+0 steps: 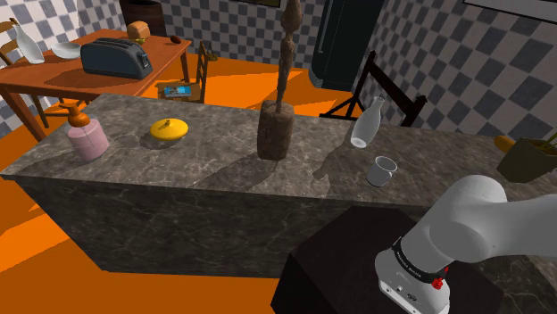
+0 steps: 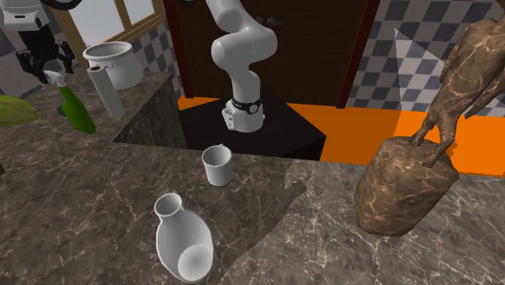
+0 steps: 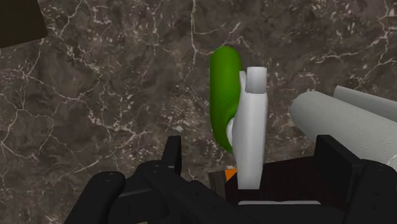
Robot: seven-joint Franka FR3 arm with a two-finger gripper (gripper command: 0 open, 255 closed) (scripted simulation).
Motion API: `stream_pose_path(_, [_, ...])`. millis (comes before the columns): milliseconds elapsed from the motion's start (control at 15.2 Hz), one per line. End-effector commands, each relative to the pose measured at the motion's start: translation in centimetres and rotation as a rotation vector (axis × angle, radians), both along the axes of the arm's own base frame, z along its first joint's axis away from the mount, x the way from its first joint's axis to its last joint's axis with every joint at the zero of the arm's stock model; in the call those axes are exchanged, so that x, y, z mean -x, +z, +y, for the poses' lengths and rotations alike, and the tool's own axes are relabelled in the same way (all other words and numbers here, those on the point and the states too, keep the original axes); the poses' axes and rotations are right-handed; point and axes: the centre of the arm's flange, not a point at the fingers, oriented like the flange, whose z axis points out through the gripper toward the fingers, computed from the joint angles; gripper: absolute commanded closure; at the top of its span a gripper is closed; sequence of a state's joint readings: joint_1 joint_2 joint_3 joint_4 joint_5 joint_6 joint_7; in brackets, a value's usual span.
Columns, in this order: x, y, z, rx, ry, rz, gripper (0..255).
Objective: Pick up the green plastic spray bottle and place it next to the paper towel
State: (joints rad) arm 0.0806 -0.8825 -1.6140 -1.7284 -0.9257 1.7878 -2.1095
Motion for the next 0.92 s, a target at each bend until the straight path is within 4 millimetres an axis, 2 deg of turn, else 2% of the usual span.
stream_pose_path(0, [0.0,0.0,0.0,0.000,0.000,0.000,0])
stream_pose_path(66, [0.0,0.0,0.0,0.000,0.000,0.000,0])
stream_pose_path(330, [-0.1,5.0,0.4,0.000,0.000,0.000,0])
stream_pose_path(858, [-0.1,5.0,0.4,0.000,0.000,0.000,0])
